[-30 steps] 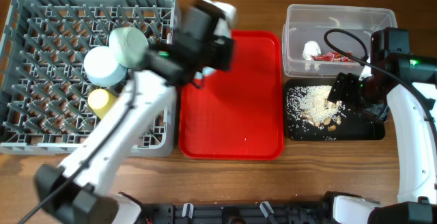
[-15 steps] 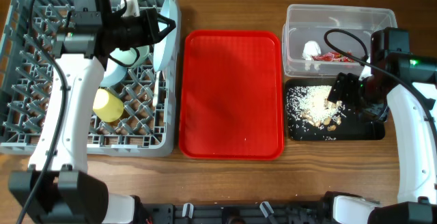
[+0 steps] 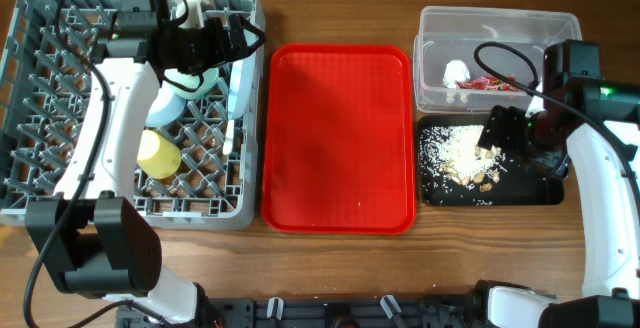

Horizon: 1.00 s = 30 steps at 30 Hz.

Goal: Sort waste into correct bins and load items into the dishwasher rack

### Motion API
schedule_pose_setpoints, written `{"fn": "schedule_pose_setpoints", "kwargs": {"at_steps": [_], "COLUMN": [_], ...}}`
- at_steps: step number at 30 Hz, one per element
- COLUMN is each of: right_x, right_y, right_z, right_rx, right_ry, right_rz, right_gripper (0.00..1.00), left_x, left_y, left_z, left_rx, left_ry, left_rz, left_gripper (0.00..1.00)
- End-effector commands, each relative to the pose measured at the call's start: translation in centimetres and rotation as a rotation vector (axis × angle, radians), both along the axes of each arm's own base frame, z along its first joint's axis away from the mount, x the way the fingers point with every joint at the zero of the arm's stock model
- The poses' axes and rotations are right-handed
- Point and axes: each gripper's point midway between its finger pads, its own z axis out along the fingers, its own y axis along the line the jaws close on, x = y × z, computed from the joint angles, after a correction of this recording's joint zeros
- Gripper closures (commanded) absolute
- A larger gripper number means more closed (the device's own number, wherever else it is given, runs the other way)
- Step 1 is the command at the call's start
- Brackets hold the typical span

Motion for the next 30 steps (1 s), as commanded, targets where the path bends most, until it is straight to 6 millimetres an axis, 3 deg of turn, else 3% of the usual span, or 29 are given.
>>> {"fn": "schedule_pose_setpoints", "kwargs": {"at_steps": [1, 4, 6, 7, 9, 11, 14, 18, 24, 26, 30], "right_x": [1.8, 4.6, 7.3, 8.5, 10.2, 10.3, 8.7, 6.6, 2.9, 0.1, -3.4], "right_y": [2.6, 7.2, 9.5, 10.4, 10.2, 9.3, 7.5, 7.3, 7.0, 6.1, 4.9], "right_z": [1.1, 3.2, 4.7, 5.3, 5.6, 5.2, 3.9, 3.7, 7.5, 9.3, 10.8], "right_rx": [0.131, 0.310, 0.291, 0.254, 0.129, 0.067, 0.031, 0.038, 0.025, -0.014, -0.062], "right_ry": [-0.100, -0.280, -0.418, -0.469, -0.520, -0.500, -0.401, -0.349, -0.609, -0.739, -0.871], "right_rz": [0.129, 0.324, 0.430, 0.466, 0.433, 0.403, 0.309, 0.299, 0.278, 0.256, 0.219], "right_gripper": [0.08, 0.02, 0.00, 0.00, 0.00, 0.00, 0.00, 0.00, 0.00, 0.00, 0.00], "left_x": [0.0, -2.2, -5.3, -6.5, -8.6, -9.9, -12.4, -13.4, -16.2, -18.3, -22.3], "left_y": [2.5, 5.3, 9.3, 9.9, 10.0, 10.0, 10.2, 9.4, 7.0, 6.5, 7.0], "left_z": [3.1, 4.6, 3.0, 2.2, 0.9, 0.4, -0.4, -0.5, 1.2, 1.9, 2.8], "left_rx": [0.115, 0.230, 0.360, 0.383, 0.411, 0.427, 0.479, 0.539, 0.491, 0.453, 0.395], "left_ry": [-0.094, -0.067, 0.105, 0.170, 0.268, 0.325, 0.410, 0.346, 0.024, -0.114, -0.263], "left_rz": [0.087, 0.233, 0.468, 0.509, 0.493, 0.481, 0.431, 0.373, 0.312, 0.296, 0.345], "left_gripper": [0.00, 0.00, 0.00, 0.00, 0.00, 0.00, 0.00, 0.00, 0.00, 0.00, 0.00]}}
